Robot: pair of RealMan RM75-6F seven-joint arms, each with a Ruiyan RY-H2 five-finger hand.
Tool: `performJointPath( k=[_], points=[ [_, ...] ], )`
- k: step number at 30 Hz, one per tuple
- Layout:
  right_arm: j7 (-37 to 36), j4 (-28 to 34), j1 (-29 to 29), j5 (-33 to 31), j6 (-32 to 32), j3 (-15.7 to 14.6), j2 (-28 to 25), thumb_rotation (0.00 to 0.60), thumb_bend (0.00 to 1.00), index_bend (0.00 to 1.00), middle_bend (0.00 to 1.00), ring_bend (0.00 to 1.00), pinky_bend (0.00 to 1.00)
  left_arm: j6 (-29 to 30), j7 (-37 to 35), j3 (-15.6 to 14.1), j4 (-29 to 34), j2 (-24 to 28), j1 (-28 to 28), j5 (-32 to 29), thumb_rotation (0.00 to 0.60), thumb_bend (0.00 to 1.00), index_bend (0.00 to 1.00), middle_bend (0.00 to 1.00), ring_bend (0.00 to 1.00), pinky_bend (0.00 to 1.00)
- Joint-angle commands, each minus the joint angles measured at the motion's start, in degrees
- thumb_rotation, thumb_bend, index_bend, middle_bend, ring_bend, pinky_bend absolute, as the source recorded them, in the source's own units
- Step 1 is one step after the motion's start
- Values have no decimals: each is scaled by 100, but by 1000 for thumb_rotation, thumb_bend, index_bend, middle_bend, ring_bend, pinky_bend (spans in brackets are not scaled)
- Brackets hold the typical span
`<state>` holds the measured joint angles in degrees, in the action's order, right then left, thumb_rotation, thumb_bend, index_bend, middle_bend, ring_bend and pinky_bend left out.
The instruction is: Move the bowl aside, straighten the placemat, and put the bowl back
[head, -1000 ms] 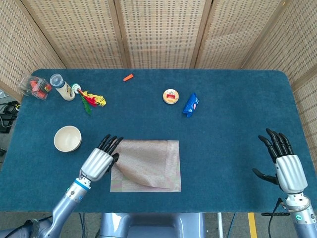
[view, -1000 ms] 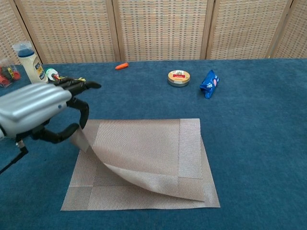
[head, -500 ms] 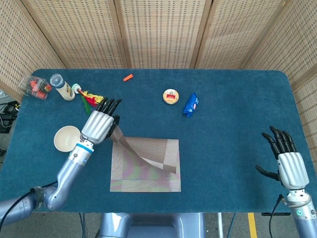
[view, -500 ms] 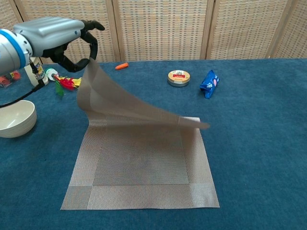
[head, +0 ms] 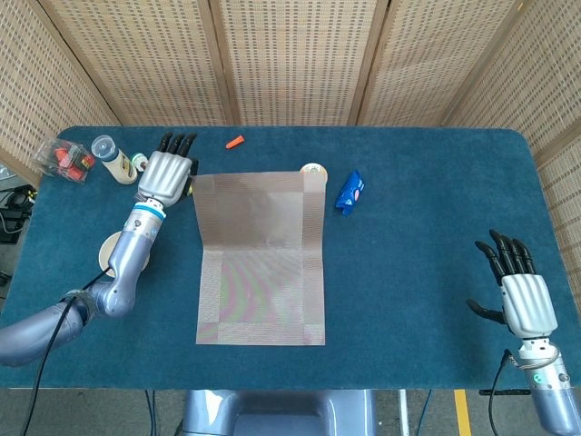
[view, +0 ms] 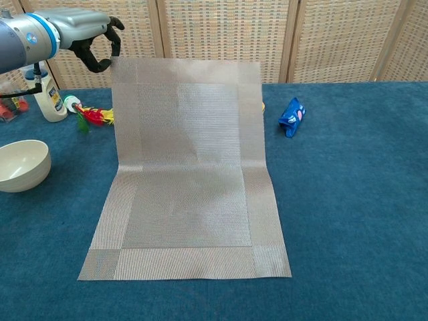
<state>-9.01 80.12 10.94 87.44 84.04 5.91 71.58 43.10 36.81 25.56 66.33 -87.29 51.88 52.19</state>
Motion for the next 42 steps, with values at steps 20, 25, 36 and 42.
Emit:
performJointPath(
  k=[20, 25, 36, 42],
  points=[
    [35, -97, 39, 65, -112, -98, 103, 600, 125, 163, 0, 0, 0, 1055, -1451, -750, 820, 608, -789, 683, 600, 223, 0, 0, 0, 0],
    [86, -88, 45, 148, -119, -162, 132, 600, 126, 163, 0, 0, 0, 2001, -1679, -1302, 2003, 1142, -1602, 1355, 600, 223, 0, 0, 0, 0],
    [288, 55, 25, 507, 71, -318, 168, 600, 113, 163, 0, 0, 0, 4027, -2019, -2513, 2726, 1477, -3220, 2693, 600, 221, 0, 0, 0, 0],
    [415, 102, 26, 747, 151, -434, 202, 600, 61, 163, 0, 0, 0, 4731, -2095, -2882, 2616, 1434, -3887, 3033, 600, 221, 0, 0, 0, 0]
  ],
)
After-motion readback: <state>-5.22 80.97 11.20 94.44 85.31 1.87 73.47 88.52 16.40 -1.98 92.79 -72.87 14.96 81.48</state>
